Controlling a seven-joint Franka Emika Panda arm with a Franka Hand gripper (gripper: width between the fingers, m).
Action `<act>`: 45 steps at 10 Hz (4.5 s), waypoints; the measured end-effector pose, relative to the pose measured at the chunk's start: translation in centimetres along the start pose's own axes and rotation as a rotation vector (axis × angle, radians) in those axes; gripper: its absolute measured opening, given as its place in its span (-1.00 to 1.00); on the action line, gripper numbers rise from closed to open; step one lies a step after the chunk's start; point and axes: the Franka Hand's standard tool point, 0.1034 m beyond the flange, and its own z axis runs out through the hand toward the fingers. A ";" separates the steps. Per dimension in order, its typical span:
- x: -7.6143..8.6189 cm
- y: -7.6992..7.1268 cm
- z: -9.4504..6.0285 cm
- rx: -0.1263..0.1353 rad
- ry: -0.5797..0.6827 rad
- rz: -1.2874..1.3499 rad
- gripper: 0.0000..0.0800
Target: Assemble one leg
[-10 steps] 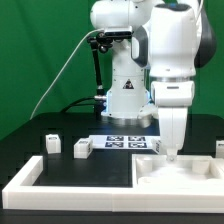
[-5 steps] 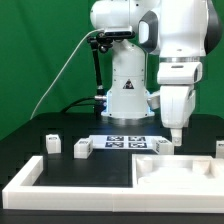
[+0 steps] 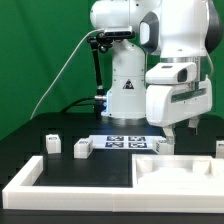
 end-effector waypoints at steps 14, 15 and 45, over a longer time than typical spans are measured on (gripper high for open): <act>1.7 -9.8 1.3 0.097 -0.081 0.923 0.62; 1.6 -9.3 1.2 0.114 -0.140 0.916 0.62; 0.8 -8.7 0.5 0.379 -0.906 0.844 -0.28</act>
Offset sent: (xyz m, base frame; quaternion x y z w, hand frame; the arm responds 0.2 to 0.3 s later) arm -0.0017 0.0408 -0.0023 -0.0330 0.0039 0.3146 0.9486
